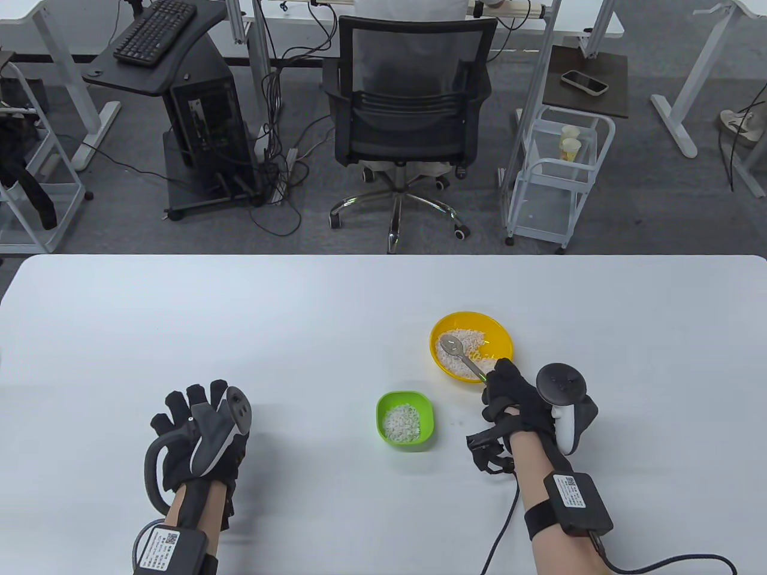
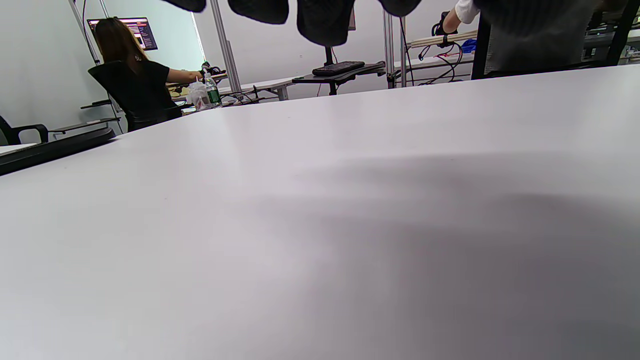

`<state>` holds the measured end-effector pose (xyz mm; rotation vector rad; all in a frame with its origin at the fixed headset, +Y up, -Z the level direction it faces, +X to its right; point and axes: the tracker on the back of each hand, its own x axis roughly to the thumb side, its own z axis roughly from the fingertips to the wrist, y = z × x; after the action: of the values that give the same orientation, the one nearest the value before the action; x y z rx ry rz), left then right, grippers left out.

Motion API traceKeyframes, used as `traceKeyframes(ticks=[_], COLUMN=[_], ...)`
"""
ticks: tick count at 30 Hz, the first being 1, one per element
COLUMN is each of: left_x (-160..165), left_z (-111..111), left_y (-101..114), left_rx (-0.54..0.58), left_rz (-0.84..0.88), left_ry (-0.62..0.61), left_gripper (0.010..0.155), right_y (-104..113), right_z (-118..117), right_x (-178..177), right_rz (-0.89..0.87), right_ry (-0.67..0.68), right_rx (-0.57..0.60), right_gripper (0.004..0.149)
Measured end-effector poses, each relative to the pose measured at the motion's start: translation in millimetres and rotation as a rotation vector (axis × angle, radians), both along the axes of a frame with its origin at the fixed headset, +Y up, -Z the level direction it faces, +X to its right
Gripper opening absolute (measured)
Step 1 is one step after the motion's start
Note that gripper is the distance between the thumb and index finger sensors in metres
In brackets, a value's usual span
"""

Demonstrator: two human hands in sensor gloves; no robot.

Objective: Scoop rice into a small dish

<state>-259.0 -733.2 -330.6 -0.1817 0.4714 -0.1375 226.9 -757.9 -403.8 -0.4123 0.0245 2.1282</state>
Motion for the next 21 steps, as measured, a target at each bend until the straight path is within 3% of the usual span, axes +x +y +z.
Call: traceKeyframes(ticks=[8, 12, 16, 21], left_x=[0.7, 0.9, -2.0, -6.6], left_z=[0.5, -0.4, -2.9, 0.9], left_y=[0.4, 0.7, 0.8, 6.9], left_rx=[0.003, 0.009, 0.019, 0.052], left_rz=[0.004, 0.011, 0.028, 0.084], left_ry=[0.001, -0.006, -0.005, -0.031], left_gripper=[0.073, 0.073, 0.073, 0.076], right_y=[-4.2, 5.3, 35.8, 81.2], right_z=[-1.0, 2.7, 8.2, 28.4], right_x=[-2.9, -2.0, 1.4, 6.9], right_rz=[0.004, 0.075, 0.209, 0.306], right_ry=[0.079, 0.096, 0.069, 0.011], right_rx=[-0.089, -0.106, -0.034, 0.191], right_gripper=[0.066, 0.07, 0.071, 0.07])
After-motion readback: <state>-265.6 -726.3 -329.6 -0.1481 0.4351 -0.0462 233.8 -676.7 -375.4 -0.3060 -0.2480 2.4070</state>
